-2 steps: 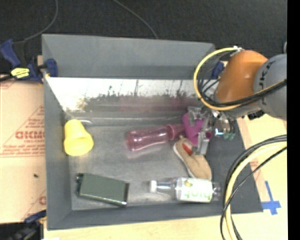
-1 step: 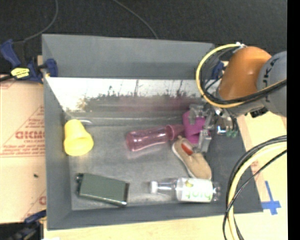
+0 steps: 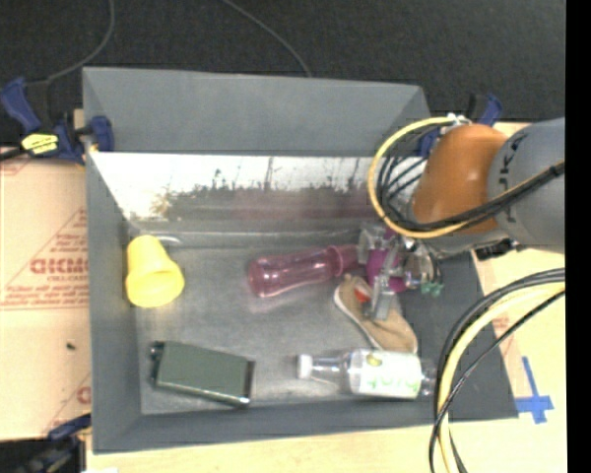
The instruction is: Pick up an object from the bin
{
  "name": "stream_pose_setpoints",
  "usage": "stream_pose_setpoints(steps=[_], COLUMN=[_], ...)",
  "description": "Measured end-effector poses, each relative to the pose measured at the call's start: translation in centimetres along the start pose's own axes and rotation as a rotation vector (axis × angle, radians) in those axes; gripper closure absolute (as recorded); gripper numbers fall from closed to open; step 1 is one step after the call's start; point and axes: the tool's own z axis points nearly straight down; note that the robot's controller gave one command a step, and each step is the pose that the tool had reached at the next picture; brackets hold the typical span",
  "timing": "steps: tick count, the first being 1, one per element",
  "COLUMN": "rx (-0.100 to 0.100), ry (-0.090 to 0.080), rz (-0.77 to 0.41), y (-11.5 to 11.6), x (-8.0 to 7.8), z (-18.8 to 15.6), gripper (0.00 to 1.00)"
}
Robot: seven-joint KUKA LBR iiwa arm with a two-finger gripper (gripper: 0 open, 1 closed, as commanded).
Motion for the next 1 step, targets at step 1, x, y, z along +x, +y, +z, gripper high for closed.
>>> stream_pose_setpoints(steps=[1], rx=[0.004], ry=[0.016], rz=[0.114], y=[0.14], x=[1.98], z=[0.84], gripper=[1.0])
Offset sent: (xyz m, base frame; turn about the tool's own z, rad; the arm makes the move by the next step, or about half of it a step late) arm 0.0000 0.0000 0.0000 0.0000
